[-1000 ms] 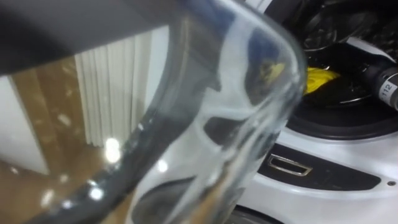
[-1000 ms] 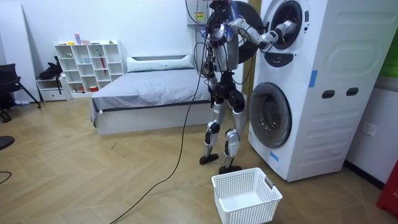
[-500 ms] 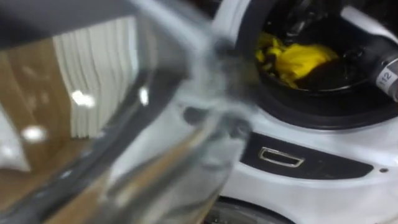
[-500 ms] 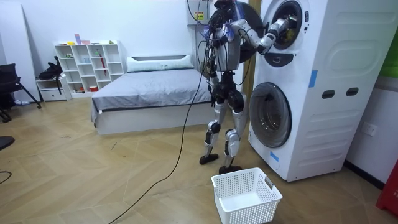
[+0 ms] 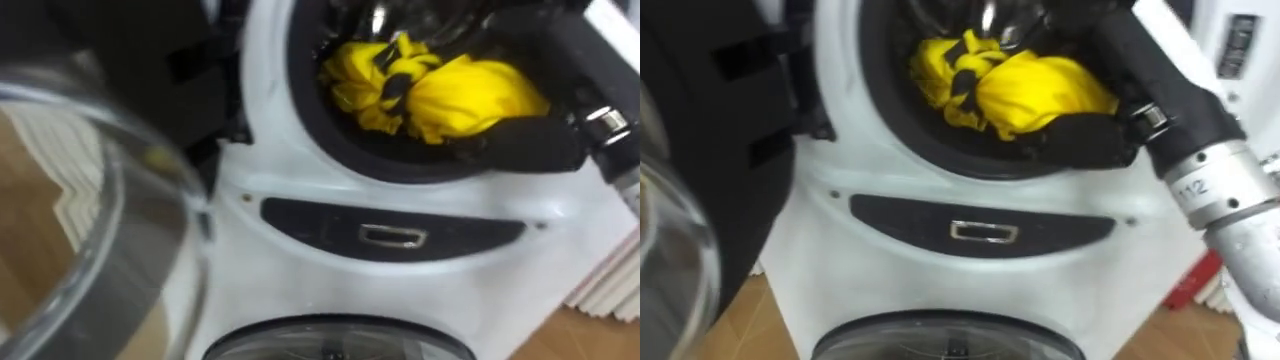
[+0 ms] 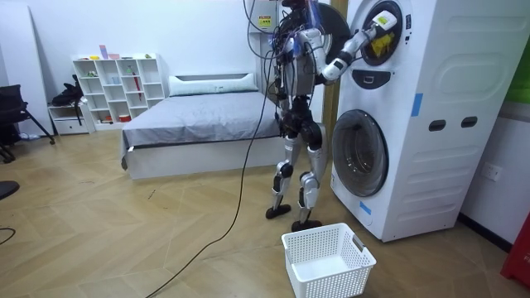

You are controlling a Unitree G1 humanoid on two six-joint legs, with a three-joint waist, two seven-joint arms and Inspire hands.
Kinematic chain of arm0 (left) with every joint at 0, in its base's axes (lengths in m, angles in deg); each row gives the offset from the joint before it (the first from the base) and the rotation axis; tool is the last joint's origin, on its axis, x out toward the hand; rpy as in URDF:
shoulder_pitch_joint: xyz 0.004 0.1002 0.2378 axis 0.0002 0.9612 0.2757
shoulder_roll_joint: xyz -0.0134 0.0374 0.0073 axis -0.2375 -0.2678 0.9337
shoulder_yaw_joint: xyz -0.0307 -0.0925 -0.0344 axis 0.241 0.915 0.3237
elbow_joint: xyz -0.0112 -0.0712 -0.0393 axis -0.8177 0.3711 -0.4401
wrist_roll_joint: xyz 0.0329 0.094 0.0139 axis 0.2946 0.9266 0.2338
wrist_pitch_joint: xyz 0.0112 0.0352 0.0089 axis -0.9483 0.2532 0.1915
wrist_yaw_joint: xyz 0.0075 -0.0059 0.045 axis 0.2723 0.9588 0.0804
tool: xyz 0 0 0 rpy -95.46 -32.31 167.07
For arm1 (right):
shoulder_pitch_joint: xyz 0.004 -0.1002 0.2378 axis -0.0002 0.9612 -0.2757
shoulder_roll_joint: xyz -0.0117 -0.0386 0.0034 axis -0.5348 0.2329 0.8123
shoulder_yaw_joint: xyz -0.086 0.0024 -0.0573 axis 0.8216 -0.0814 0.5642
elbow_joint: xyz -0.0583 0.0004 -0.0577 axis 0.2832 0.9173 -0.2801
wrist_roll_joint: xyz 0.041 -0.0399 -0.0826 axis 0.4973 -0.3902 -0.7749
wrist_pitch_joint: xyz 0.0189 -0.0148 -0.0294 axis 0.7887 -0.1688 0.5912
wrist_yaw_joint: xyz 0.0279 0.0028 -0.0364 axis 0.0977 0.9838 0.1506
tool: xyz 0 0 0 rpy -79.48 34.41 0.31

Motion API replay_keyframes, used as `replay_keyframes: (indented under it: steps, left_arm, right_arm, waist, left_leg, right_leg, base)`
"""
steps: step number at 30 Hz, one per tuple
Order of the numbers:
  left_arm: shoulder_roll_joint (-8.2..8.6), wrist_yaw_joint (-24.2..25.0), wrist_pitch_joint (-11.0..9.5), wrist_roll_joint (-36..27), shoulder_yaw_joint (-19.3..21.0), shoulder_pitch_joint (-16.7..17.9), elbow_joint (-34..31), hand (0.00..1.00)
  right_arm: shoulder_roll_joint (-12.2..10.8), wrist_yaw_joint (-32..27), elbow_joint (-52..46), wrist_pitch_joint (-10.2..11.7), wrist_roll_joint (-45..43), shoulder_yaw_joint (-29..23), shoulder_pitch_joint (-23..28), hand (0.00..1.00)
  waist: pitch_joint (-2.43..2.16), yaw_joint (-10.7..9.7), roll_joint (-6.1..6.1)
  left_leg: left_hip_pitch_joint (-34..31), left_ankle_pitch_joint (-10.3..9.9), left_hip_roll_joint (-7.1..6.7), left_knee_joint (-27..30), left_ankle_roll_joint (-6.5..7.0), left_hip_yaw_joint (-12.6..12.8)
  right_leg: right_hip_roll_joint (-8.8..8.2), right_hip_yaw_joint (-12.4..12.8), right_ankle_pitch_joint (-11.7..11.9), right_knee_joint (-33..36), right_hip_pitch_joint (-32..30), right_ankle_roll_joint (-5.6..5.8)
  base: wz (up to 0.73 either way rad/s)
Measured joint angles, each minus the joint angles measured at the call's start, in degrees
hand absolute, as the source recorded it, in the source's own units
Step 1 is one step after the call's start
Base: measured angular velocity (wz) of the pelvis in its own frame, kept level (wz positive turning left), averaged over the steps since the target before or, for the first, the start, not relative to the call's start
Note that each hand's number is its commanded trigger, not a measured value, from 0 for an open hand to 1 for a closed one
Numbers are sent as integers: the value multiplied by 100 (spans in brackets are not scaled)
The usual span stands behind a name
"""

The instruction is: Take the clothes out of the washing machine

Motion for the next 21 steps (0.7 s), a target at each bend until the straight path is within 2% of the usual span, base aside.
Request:
replay_keyframes:
  steps: [3,4,7,10,16,21]
  left_arm:
    - [5,-22,-51,0,-10,14,114,0]
    - [5,-22,-60,-1,-15,41,114,0]
    - [0,-22,-71,1,-16,94,110,0]
    - [1,-14,-95,4,-39,82,115,0]
    - [-30,29,-153,23,25,154,163,0]
    - [-30,103,-181,58,181,114,154,0]
  right_arm:
    - [-8,-167,-46,26,106,-37,101,100]
    - [-10,-178,-45,56,172,-38,164,100]
    - [-6,-250,-46,173,551,-53,345,100]
    - [-6,-303,-46,238,861,-99,554,100]
    - [-6,-303,-41,251,1800,-449,836,100]
    - [-6,-347,-41,399,1831,-803,1191,100]
  waist:
    - [-11,-61,-80]
    - [-34,-97,-123]
    - [-66,-112,-193]
    - [-62,-102,-270]
    - [-42,-115,-253]
    - [3,-122,-177]
  left_leg:
    - [-15,10,19,18,-21,34]
    - [-15,7,29,19,-32,42]
    - [1,-5,58,43,-55,53]
    - [22,-13,69,37,-64,56]
    - [29,-41,80,26,-73,65]
    - [16,-63,96,25,-84,161]
  right_leg:
    - [17,18,-8,44,-38,-24]
    - [32,29,-5,34,-40,-32]
    - [71,37,1,23,-34,-47]
    - [81,34,-1,7,-15,-51]
    - [100,52,1,-76,19,-47]
    - [139,146,1,-46,-60,-49]
  base:
    - [-4]
    - [0]
    - [-2]
    - [0]
    - [0]
    - [-12]
